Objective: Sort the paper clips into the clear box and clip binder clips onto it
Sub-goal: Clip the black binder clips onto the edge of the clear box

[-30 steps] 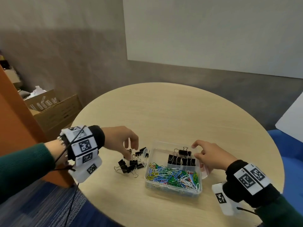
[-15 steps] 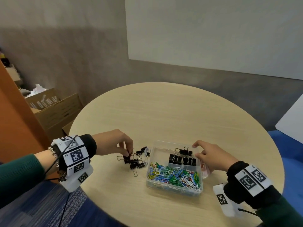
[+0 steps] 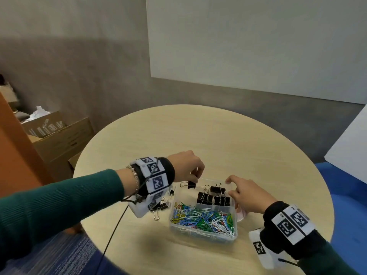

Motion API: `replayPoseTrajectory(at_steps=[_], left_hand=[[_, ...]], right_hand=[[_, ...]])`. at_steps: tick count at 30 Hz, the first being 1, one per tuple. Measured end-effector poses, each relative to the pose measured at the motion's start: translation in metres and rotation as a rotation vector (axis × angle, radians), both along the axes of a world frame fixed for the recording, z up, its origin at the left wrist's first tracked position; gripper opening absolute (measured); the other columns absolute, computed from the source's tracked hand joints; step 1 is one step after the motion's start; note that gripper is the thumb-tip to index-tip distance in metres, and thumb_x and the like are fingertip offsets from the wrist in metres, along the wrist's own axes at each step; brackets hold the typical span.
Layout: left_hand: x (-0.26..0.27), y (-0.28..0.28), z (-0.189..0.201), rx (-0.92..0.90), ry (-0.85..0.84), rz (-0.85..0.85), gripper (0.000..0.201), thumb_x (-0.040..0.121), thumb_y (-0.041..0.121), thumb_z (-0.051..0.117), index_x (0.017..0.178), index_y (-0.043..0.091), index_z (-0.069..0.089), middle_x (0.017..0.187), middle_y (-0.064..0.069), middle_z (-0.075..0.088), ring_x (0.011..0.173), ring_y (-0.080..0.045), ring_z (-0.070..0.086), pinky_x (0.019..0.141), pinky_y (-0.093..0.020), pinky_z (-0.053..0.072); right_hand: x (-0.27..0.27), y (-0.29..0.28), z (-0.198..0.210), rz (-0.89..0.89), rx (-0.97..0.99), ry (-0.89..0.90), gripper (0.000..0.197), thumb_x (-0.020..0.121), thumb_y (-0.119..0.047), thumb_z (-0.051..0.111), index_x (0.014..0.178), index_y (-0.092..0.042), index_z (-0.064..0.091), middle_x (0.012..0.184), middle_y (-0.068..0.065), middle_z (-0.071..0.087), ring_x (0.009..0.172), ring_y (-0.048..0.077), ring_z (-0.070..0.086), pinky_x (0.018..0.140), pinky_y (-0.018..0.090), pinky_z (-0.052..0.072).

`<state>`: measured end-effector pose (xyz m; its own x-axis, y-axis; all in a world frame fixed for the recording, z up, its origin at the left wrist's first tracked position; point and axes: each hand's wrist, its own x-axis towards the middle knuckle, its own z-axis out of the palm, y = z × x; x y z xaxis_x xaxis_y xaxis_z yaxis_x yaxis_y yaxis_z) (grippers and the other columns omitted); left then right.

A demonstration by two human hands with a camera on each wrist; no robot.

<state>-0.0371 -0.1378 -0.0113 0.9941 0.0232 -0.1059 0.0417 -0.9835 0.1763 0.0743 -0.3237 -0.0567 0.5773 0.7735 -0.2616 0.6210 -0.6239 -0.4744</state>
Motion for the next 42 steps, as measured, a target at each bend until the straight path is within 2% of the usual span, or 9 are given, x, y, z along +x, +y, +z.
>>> replayPoseTrajectory(at_steps=[4,8,11,17,21,28,34,39,42], left_hand=[[0.015,-0.011,-0.015,-0.001,-0.017,0.071,0.016,0.084,0.020,0.071,0.094,0.008,0.071,0.093,-0.006,0.072,0.089,-0.020,0.064,0.081,-0.033,0.054],[0.022,-0.014,-0.021,-0.079,0.001,0.128,0.018,0.082,0.015,0.072,0.098,0.006,0.071,0.097,-0.008,0.072,0.088,-0.019,0.065,0.083,-0.032,0.055],[0.023,-0.017,-0.022,-0.250,0.021,0.141,0.026,0.080,0.005,0.072,0.106,0.007,0.068,0.106,-0.007,0.071,0.083,-0.017,0.065,0.081,-0.028,0.054],[0.014,-0.017,-0.025,-0.476,0.090,0.131,0.042,0.082,-0.003,0.064,0.116,0.020,0.052,0.119,-0.004,0.062,0.094,-0.023,0.069,0.086,-0.044,0.056],[0.009,-0.016,-0.024,-0.441,0.121,0.087,0.044,0.090,-0.003,0.054,0.123,0.023,0.040,0.125,-0.009,0.049,0.095,-0.024,0.069,0.088,-0.046,0.054],[-0.008,0.016,0.000,-0.400,0.108,0.108,0.037,0.093,0.006,0.054,0.125,0.024,0.048,0.125,0.000,0.053,0.096,-0.015,0.068,0.090,-0.037,0.054],[-0.048,0.047,0.010,-0.153,0.048,0.153,0.014,0.090,0.025,0.063,0.103,0.022,0.061,0.105,0.007,0.060,0.087,-0.011,0.064,0.080,-0.031,0.053],[-0.082,0.046,-0.001,0.087,0.185,0.154,0.023,0.083,0.045,0.066,0.096,0.027,0.059,0.094,0.013,0.060,0.072,0.000,0.052,0.064,-0.022,0.043],[-0.091,0.040,-0.018,0.150,0.240,0.177,0.031,0.080,0.052,0.066,0.100,0.029,0.060,0.096,0.014,0.066,0.077,-0.006,0.054,0.065,-0.026,0.044]], right_hand=[[-0.001,0.000,0.000,0.008,0.005,-0.025,0.031,0.099,-0.017,0.042,0.130,-0.017,0.042,0.076,-0.002,0.065,0.059,0.008,0.062,0.056,0.017,0.045],[-0.003,0.002,0.001,0.019,-0.001,-0.050,0.033,0.100,-0.013,0.040,0.132,-0.014,0.041,0.105,0.012,0.069,0.059,0.003,0.057,0.052,0.013,0.040],[-0.003,0.002,0.001,0.018,0.001,-0.060,0.033,0.099,-0.014,0.041,0.132,-0.014,0.042,0.109,0.015,0.067,0.066,0.013,0.060,0.058,0.017,0.042],[-0.004,0.003,0.000,0.002,-0.014,-0.073,0.033,0.099,-0.014,0.042,0.132,-0.014,0.042,0.111,0.016,0.064,0.076,0.021,0.062,0.067,0.025,0.046],[-0.003,0.002,0.000,-0.004,-0.005,-0.066,0.032,0.099,-0.014,0.042,0.131,-0.015,0.042,0.108,0.016,0.065,0.074,0.021,0.065,0.071,0.029,0.051],[-0.003,0.001,0.000,0.004,0.004,-0.049,0.033,0.100,-0.014,0.041,0.133,-0.015,0.041,0.092,0.007,0.062,0.057,0.008,0.060,0.052,0.016,0.043],[0.001,0.001,-0.003,0.011,-0.002,-0.071,0.031,0.100,-0.016,0.042,0.131,-0.016,0.042,0.090,0.006,0.062,0.062,0.012,0.063,0.065,0.025,0.052],[0.001,0.001,-0.005,0.011,0.000,-0.078,0.031,0.099,-0.016,0.041,0.130,-0.016,0.042,0.092,0.009,0.065,0.066,0.016,0.066,0.069,0.029,0.054],[0.000,0.001,-0.004,0.009,-0.003,-0.086,0.031,0.100,-0.016,0.041,0.131,-0.016,0.043,0.092,0.009,0.063,0.066,0.017,0.066,0.067,0.027,0.053]])
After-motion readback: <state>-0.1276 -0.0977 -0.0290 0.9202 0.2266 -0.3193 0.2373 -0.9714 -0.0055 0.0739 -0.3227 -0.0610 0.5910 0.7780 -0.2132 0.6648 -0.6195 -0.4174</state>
